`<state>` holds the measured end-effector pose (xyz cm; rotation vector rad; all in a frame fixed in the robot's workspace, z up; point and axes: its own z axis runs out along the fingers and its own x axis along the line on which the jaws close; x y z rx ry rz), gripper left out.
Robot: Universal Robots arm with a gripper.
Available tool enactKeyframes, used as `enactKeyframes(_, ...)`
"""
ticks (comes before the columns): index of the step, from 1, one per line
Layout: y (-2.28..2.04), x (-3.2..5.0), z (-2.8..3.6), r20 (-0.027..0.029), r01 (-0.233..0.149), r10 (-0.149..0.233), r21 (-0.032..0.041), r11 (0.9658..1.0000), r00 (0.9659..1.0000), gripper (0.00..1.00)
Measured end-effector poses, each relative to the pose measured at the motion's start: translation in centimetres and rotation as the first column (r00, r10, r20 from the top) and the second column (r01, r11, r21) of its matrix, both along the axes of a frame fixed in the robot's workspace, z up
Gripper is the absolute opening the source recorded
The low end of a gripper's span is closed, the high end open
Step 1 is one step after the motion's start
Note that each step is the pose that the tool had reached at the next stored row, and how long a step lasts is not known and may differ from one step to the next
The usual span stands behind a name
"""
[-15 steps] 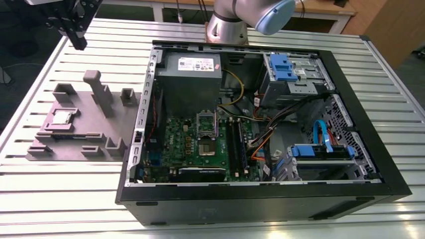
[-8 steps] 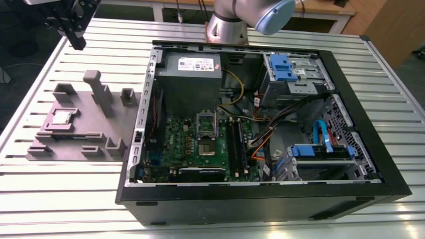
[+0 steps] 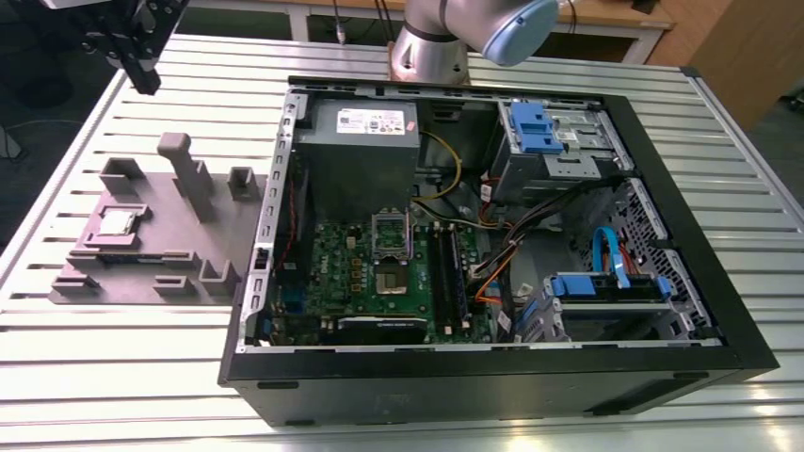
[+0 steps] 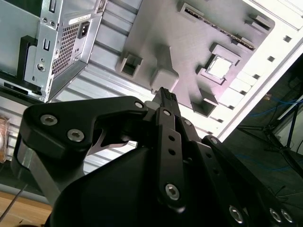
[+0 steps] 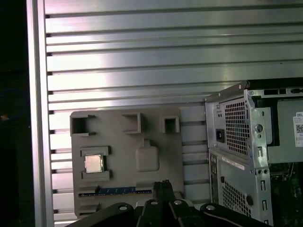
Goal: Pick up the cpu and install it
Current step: 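Reach for the cpu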
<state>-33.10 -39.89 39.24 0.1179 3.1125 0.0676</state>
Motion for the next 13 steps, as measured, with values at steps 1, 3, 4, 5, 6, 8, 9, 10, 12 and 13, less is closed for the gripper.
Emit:
enactKeyframes(1,0.0,-0.02,0.0,0.0,0.0,0.0,0.0,1.0,1.0,0.11)
enactKeyframes(3,0.0,-0.07,0.0,0.0,0.0,0.0,0.0,1.0,1.0,0.11)
enactKeyframes(4,0.0,-0.1,0.0,0.0,0.0,0.0,0.0,1.0,1.0,0.11)
enactKeyframes(5,0.0,-0.12,0.0,0.0,0.0,0.0,0.0,1.0,1.0,0.11)
enactKeyframes(6,0.0,-0.14,0.0,0.0,0.0,0.0,0.0,1.0,1.0,0.11)
enactKeyframes(8,0.0,-0.2,0.0,0.0,0.0,0.0,0.0001,1.0,1.0,0.11)
enactKeyframes(9,0.0,-0.23,0.0,-0.0001,0.0,0.0,0.0,1.0,1.0,0.11)
enactKeyframes(10,0.0,-0.26,0.0,-0.0001,0.0,0.0,0.0,1.0,1.0,0.11)
enactKeyframes(12,0.0,-0.33,0.0,0.0,0.0,0.0,0.0,1.0,1.0,0.11)
enactKeyframes(13,0.0,-0.35,0.0,0.0,0.0,0.0,0.0001,1.0,1.0,0.11)
